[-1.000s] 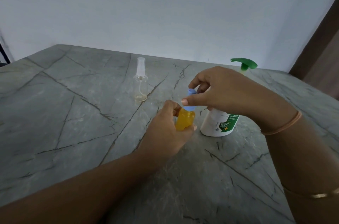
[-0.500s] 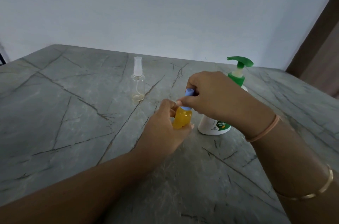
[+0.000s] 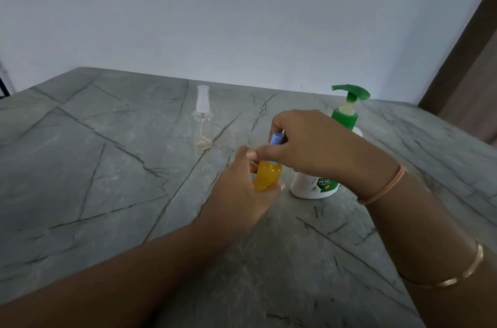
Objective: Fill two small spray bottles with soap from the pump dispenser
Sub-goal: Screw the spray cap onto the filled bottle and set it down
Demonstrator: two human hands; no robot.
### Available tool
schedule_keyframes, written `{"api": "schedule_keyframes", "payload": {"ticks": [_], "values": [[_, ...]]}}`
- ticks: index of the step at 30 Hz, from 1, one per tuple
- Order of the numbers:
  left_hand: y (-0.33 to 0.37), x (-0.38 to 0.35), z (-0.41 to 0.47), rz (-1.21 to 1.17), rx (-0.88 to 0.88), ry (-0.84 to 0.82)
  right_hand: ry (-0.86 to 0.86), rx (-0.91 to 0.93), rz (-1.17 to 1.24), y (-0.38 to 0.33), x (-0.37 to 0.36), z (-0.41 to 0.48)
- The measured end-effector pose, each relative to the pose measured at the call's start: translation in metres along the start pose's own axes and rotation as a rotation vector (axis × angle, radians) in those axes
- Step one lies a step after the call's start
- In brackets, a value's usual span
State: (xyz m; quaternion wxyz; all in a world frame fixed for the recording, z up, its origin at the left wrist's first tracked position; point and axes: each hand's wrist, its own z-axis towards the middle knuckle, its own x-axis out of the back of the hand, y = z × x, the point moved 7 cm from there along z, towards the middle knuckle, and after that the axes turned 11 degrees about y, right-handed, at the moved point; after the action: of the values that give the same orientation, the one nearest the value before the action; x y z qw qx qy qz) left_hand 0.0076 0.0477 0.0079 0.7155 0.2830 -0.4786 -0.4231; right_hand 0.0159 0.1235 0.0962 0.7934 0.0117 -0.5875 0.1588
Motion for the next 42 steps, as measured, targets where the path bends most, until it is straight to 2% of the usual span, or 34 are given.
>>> {"api": "schedule_keyframes", "payload": {"ticks": [4,12,16,19,25,30,38,42], "values": [[-0.001,-0.001,0.001,0.007,0.020,-0.013,-0.103,0.072,0.005,-0.004,0.002,-0.004],[0.001,0.000,0.000,-0.005,0.012,-0.013,-0.027,0.003,-0.049,0.000,0.001,0.004],[0.000,0.001,0.000,0.010,0.026,-0.017,-0.156,0.061,0.026,-0.001,0.006,0.001],[0.000,-0.001,0.000,0.017,0.025,-0.031,-0.122,0.096,-0.017,-0.001,0.009,0.004],[0.001,0.001,0.001,0.014,0.013,-0.008,-0.006,-0.016,-0.010,0.003,0.003,0.009],[-0.002,-0.001,0.001,0.039,0.023,-0.021,-0.148,0.047,-0.012,0.003,0.004,0.002],[-0.002,0.000,0.002,0.047,0.025,-0.009,-0.069,-0.065,0.031,0.008,-0.004,0.007],[-0.001,-0.002,0.001,0.045,0.015,-0.021,-0.134,-0.032,0.090,0.007,0.002,0.004]]}}
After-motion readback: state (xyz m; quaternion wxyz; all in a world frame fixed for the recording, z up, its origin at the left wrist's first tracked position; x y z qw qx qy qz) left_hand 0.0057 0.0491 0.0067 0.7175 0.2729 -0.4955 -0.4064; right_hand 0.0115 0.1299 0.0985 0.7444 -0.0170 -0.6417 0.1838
